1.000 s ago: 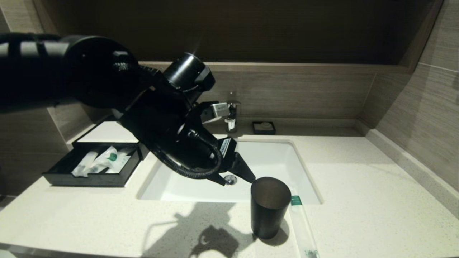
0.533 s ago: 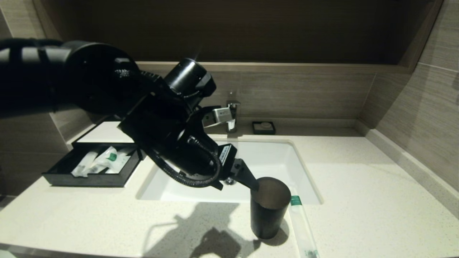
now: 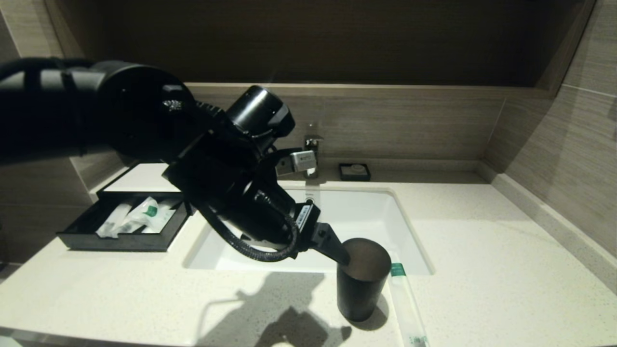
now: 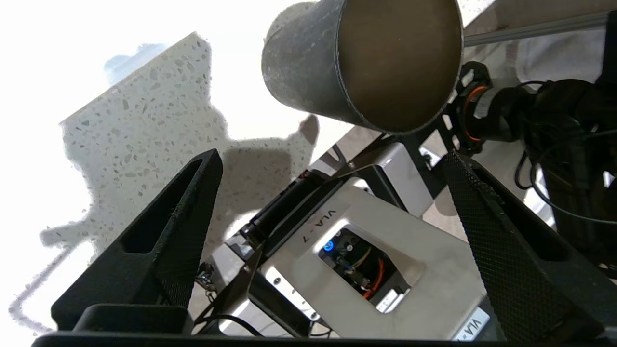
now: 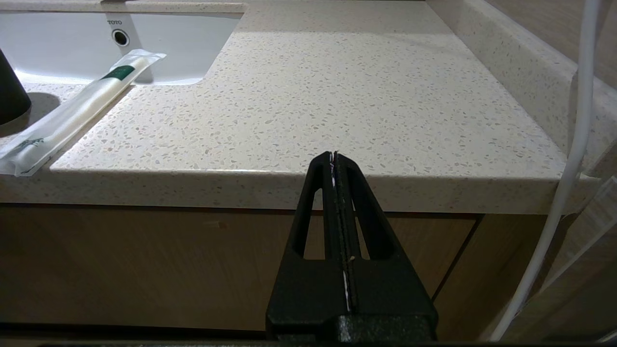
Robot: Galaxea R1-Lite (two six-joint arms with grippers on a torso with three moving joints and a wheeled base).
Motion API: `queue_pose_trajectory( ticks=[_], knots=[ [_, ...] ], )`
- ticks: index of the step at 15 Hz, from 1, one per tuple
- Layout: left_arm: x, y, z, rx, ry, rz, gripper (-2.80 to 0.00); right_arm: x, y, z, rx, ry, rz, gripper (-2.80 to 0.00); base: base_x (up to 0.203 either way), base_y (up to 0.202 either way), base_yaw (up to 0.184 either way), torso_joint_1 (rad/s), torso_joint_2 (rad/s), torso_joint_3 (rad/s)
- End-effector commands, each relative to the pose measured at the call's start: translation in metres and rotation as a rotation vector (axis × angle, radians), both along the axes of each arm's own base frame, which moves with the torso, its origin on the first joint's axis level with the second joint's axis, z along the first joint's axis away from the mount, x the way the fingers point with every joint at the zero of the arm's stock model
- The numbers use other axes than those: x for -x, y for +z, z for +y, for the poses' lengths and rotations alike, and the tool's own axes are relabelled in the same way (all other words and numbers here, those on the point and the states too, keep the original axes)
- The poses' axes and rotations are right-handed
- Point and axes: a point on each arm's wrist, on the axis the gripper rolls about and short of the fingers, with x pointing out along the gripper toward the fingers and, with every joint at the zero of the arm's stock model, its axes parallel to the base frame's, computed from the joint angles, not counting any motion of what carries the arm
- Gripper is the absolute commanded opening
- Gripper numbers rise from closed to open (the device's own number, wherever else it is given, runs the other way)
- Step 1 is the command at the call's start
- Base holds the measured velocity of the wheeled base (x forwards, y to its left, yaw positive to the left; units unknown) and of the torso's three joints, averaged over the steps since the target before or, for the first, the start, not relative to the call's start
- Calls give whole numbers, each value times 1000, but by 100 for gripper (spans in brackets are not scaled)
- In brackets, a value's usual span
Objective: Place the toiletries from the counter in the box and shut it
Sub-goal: Pick up the cup
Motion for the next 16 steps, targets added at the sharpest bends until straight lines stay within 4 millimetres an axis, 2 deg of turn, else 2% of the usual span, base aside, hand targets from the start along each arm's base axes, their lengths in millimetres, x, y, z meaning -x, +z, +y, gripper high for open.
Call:
queue_pose_trajectory(
  ticks=[1, 6, 13, 16],
  knots=[
    [0, -4, -7, -14, -7, 0, 0, 0, 0, 0, 1, 0, 0, -280, 0, 0, 0, 0, 0, 0],
    [-2, -2, -17, -9, -24, -13, 0, 0, 0, 0, 1, 0, 0, -280, 0, 0, 0, 0, 0, 0],
    [-5, -14, -31, -115, 25, -82, 0, 0, 0, 0, 1, 0, 0, -280, 0, 0, 0, 0, 0, 0],
    [-6, -11, -33, -108, 25, -91, 0, 0, 0, 0, 1, 0, 0, -280, 0, 0, 0, 0, 0, 0]
  ],
)
